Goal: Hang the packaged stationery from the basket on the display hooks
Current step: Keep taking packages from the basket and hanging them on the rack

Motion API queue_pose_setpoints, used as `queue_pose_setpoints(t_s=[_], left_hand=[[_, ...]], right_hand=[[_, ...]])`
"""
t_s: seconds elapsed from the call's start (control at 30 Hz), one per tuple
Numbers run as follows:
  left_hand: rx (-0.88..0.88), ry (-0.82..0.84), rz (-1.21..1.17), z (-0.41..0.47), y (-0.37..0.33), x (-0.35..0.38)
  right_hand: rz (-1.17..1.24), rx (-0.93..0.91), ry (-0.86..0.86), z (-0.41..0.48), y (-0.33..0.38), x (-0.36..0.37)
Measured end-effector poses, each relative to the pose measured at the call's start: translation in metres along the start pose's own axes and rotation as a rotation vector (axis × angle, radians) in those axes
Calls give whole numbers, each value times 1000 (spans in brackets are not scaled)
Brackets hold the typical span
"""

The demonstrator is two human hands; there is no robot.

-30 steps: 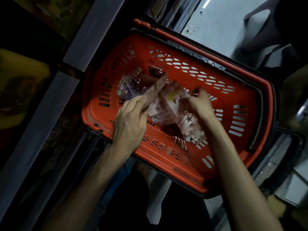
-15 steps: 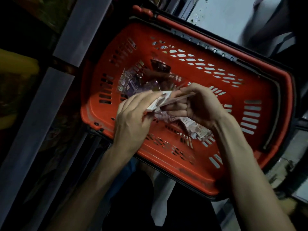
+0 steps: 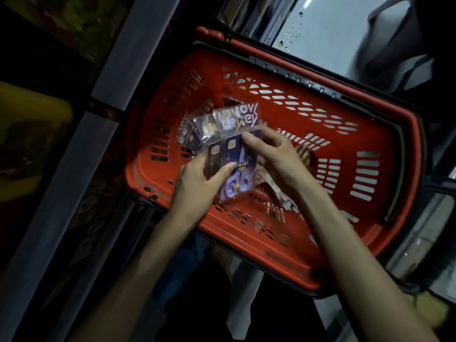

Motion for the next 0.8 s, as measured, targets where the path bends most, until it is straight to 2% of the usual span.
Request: queue_pose_setpoints(t_s=[0.13, 0.27, 0.37, 0.7, 0.8], left_hand=[[-30, -60, -4, 1, 10, -6], [-36, -114, -7, 2, 12, -12], [-54, -97, 11, 2, 14, -9], [-126, -91, -34, -1, 9, -10], [-111, -100, -92, -9, -7, -13]], right_hand=[[4, -30, -221, -8, -2, -19], [-99, -75, -433, -35, 18, -50], [-352, -114, -472, -57, 40, -58], [-405, -208, -590, -147, 128, -40], [-452, -312, -654, -177, 168, -24]])
Point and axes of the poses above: each hand's wrist, its own z-axis towards the middle knuckle, its own x-axis out of the palm, y = z × x, the point moved 10 cm from there along z, towards the middle knuckle, and after that the axes turned 11 degrees about y, right-handed, at the moved point
